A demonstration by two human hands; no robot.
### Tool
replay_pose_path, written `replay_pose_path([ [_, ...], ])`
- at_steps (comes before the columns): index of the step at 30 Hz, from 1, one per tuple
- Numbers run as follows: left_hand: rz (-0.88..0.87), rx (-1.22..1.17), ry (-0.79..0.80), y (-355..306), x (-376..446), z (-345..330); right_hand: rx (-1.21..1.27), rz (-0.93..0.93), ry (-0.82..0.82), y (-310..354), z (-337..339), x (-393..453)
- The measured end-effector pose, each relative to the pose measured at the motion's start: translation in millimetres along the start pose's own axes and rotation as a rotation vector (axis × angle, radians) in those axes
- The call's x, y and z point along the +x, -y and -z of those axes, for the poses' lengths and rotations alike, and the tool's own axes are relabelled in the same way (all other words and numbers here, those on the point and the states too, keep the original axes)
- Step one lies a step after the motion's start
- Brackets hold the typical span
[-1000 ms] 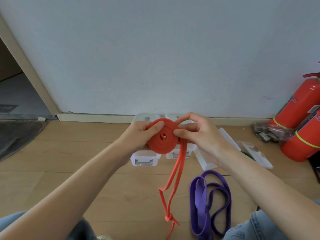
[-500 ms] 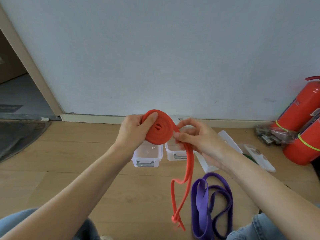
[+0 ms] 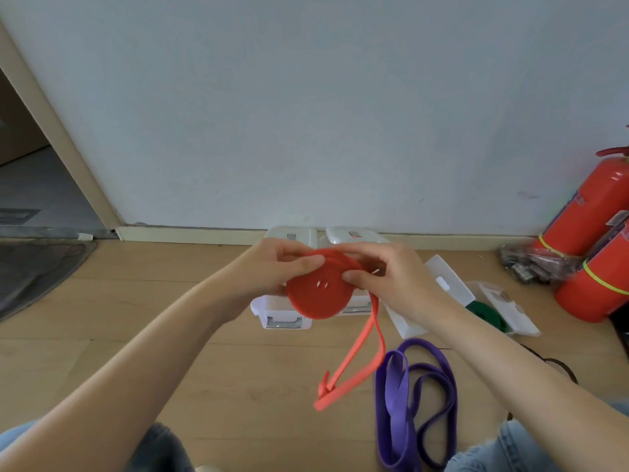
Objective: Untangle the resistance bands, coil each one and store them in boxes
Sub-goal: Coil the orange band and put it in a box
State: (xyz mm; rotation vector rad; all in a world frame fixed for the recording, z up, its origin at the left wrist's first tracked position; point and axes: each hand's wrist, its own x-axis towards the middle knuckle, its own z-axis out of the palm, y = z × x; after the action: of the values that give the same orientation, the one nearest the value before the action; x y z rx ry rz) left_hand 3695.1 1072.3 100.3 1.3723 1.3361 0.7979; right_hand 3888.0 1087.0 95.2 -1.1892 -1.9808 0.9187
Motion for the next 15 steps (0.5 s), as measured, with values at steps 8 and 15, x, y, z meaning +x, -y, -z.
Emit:
replay_pose_path([
  [8, -0.218, 0.19, -0.34, 0.6, 1.7, -16.1, 0.435, -0.089, 0.055, 4.7, -2.3, -2.3],
  [15, -0.304, 0.172, -0.603, -1.9, 10.0, -12.8, 0.636, -0.179, -0.034, 7.2, -7.4, -1.6],
])
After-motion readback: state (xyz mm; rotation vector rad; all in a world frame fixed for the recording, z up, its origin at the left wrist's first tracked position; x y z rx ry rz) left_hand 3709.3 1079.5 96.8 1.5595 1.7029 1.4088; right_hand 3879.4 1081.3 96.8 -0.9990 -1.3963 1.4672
